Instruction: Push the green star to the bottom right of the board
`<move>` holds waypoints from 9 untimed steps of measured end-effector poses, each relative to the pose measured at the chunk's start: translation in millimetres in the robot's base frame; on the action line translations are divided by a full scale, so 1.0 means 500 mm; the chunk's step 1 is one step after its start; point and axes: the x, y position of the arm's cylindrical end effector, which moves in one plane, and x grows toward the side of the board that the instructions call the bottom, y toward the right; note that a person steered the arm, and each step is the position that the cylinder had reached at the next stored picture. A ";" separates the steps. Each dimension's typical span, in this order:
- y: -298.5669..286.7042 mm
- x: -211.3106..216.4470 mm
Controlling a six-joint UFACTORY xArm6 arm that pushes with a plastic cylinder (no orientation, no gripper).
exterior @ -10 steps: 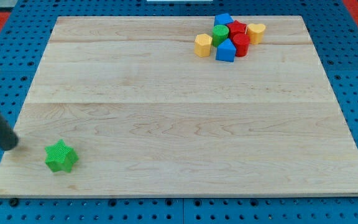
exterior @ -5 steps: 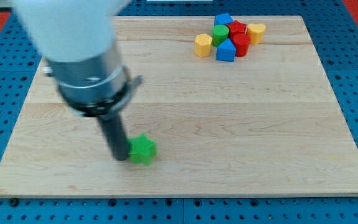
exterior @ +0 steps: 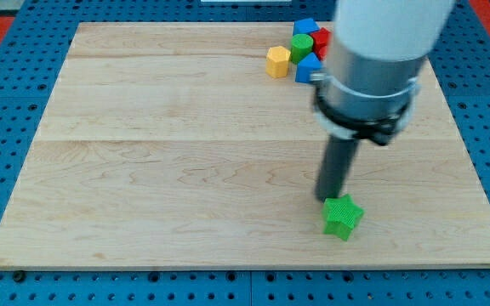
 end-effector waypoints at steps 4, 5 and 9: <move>0.042 0.085; 0.059 0.090; 0.011 0.112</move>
